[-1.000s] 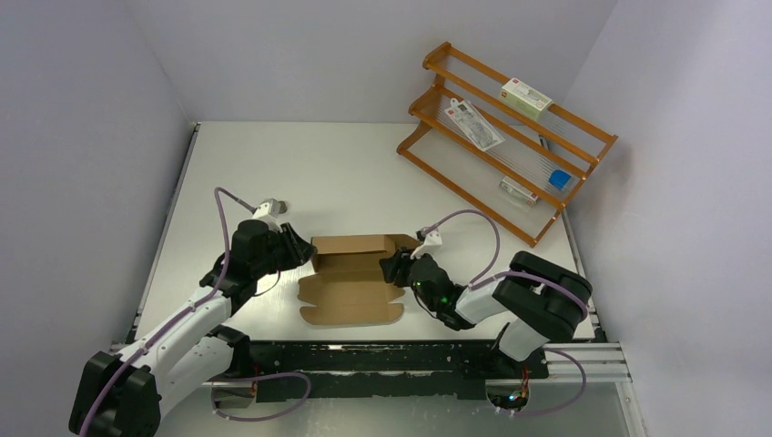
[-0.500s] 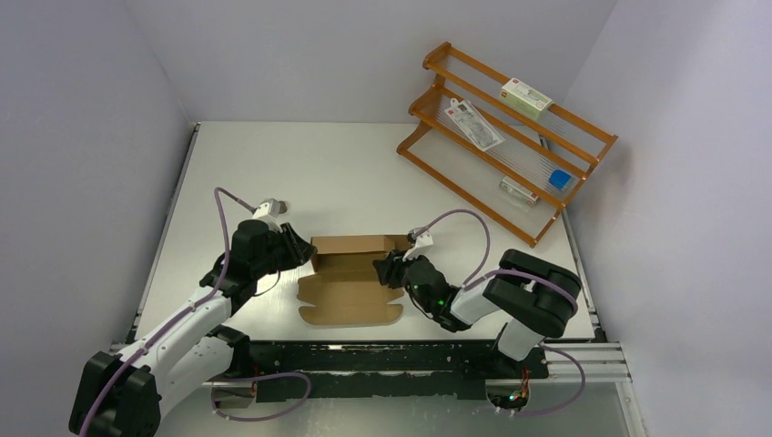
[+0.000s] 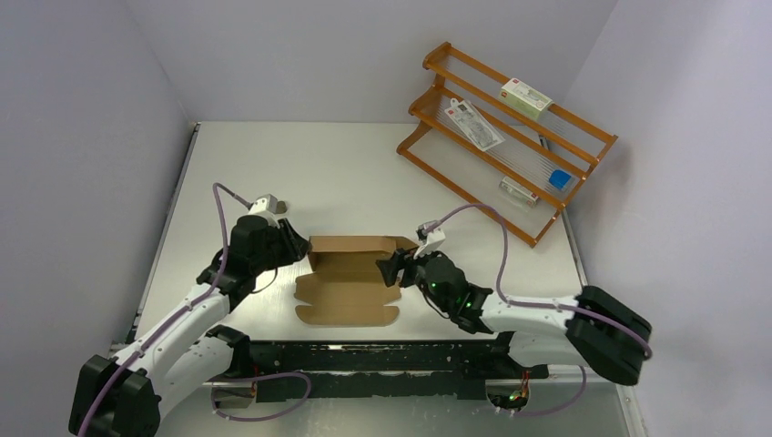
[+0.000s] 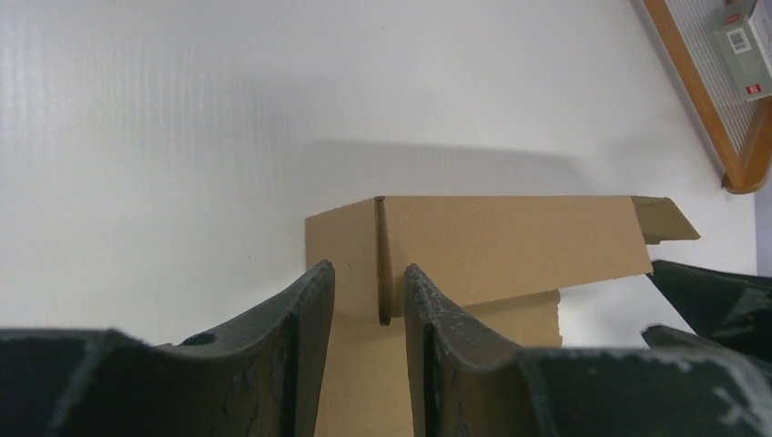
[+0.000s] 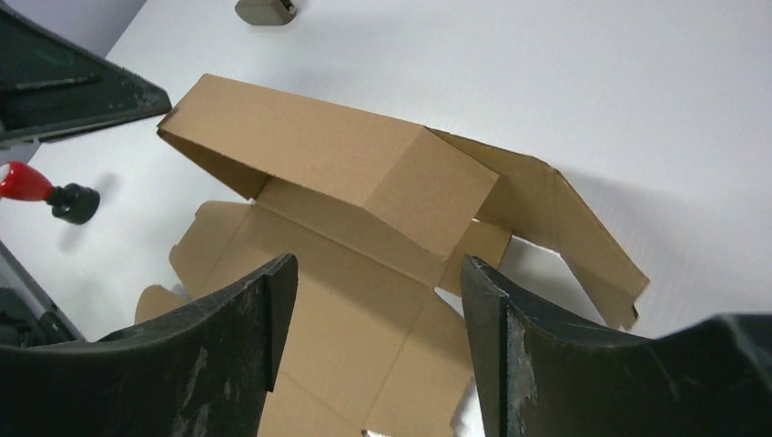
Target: Fold the paper box
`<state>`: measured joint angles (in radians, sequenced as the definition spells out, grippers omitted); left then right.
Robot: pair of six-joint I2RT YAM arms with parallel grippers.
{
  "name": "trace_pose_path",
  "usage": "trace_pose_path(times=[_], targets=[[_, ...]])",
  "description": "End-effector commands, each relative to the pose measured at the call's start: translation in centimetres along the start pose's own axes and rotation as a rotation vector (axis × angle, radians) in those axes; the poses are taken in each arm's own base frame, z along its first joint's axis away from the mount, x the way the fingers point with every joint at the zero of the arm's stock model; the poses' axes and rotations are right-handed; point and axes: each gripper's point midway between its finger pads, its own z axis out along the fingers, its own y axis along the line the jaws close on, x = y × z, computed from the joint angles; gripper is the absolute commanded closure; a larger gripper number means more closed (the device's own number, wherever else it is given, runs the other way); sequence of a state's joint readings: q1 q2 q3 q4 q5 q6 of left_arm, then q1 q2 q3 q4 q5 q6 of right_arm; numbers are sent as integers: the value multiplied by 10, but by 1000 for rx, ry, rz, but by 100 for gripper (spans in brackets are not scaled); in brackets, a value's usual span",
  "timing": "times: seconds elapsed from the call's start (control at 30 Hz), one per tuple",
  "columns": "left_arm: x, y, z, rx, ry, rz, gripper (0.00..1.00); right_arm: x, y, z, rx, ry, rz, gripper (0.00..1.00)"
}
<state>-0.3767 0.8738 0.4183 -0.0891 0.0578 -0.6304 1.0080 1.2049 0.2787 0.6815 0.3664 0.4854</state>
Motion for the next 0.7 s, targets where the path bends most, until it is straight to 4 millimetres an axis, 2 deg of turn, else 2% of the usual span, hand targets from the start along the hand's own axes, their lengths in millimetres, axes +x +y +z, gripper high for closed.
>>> trace_pose_path(times=[0.0,0.17,0.3,0.53,0.67], targets=[[-20,-1,-2,-40,-36,48,60,3,-7,-19,42,122,-70,29],[-27,-4,-1,-43,-36,75,58,-30,-19,-36,111,125,-222,23],[-30,-6,1,-44,-34,85,58,-55,-33,-39,168,152,-371,20],[-48,-20,-15,-25,-55,129,48,-72,-52,-23,179,222,-495,20],[-46,-30,-22,13,-11,156,43,-69,-52,-9,93,258,-550,20]])
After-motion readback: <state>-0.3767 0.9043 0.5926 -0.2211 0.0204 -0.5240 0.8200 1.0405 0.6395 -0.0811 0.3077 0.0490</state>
